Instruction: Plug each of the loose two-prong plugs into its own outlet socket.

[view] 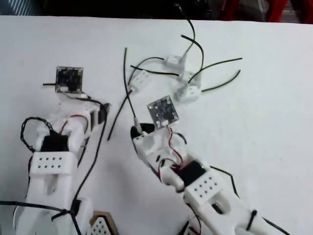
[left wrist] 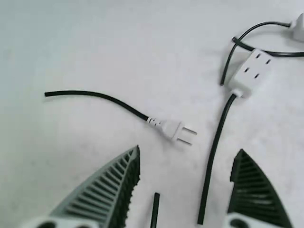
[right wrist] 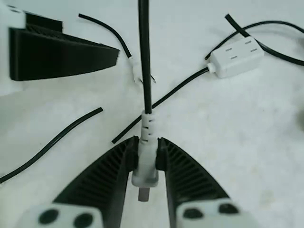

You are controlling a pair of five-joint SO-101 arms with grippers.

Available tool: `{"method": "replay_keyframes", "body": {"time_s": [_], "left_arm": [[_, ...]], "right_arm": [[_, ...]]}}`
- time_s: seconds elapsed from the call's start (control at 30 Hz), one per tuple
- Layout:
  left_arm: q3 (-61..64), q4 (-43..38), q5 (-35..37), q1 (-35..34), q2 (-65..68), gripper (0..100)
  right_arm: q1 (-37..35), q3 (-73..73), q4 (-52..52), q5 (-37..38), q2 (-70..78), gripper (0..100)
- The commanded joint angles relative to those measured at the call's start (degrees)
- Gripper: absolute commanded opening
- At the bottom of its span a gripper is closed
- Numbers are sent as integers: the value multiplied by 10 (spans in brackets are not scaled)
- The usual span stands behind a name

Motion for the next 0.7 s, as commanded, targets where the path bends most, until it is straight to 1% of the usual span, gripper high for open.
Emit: {"method": "replay_keyframes", "body": {"time_s": [0.0, 0.13, 0.33, 0.4, 0.47, 0.57, 0.67], "left_arm": [[-46, -7, 6, 40, -17, 305], [-56, -7, 5, 79, -17, 305], [-58, 8, 3, 142, -35, 305], [-54, 33, 1, 164, -73, 305], [-54, 76, -1, 189, -124, 306], [-50, 136, -32, 221, -207, 306], [-9, 148, -48, 238, -281, 306]], "right_arm": [[-6, 6, -12, -5, -59, 16], [-7, 22, -12, -4, -92, 16], [-7, 25, -8, -3, -95, 16], [-7, 25, -7, 15, -95, 16], [-7, 31, -12, 25, -91, 16], [-7, 31, -12, 27, -82, 16], [-7, 31, -12, 27, -81, 16]]}}
